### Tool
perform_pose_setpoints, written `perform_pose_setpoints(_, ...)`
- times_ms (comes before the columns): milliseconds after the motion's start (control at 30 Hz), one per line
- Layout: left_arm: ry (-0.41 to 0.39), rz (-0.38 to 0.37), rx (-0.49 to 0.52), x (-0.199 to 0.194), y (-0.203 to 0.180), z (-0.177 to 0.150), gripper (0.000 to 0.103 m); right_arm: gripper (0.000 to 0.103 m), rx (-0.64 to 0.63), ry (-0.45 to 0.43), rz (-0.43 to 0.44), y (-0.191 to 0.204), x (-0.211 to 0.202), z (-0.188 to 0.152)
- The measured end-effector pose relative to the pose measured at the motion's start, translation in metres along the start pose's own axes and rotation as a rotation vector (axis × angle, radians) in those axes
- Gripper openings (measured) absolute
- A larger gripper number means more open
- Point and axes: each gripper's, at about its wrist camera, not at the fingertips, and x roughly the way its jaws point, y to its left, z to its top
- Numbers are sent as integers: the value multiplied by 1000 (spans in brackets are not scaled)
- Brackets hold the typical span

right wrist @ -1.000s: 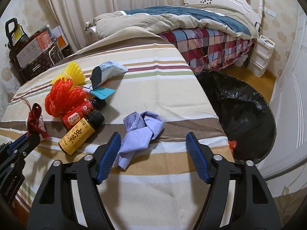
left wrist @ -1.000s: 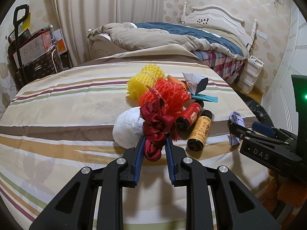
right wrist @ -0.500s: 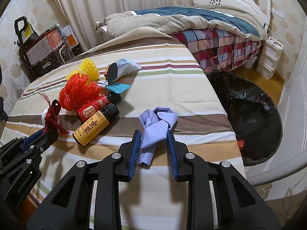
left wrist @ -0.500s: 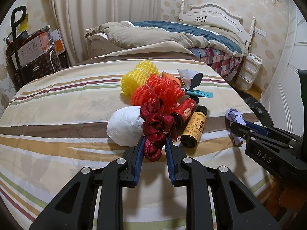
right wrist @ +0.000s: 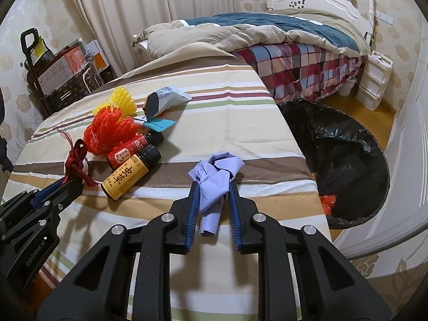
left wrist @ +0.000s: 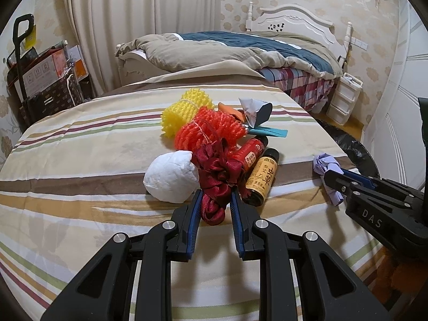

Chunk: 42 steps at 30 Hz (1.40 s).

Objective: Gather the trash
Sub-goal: 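Carry ribbon and cloth over the black bin and open both tools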

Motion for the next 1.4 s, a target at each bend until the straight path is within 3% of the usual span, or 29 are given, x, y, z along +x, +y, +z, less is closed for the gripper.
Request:
perform_pose_setpoints(167,0,-1,0,0,0,0,23,24,10,4,5,-3,4,-1)
perform_pose_setpoints(333,-1,-2,-1,0,-1,0,23,45,19,12,-6,-4,11,1)
perform_pose_setpoints(467,-3,-3,1,0,-3,-1,23,44,16,22,-6,-3,15,3)
perform_pose_setpoints(533,-3,-3,2,-1,-3,-1,23,25,9,22,-11,-2,14,2)
perform_pose_setpoints(567,-3,-4,3,-1,-4,-1,23,24,5,24,-10,-2,15,2)
perform_pose_setpoints(1400,-61,-61,69,-9,-43,22,23,24,37,-94,-54,-41,-35,8)
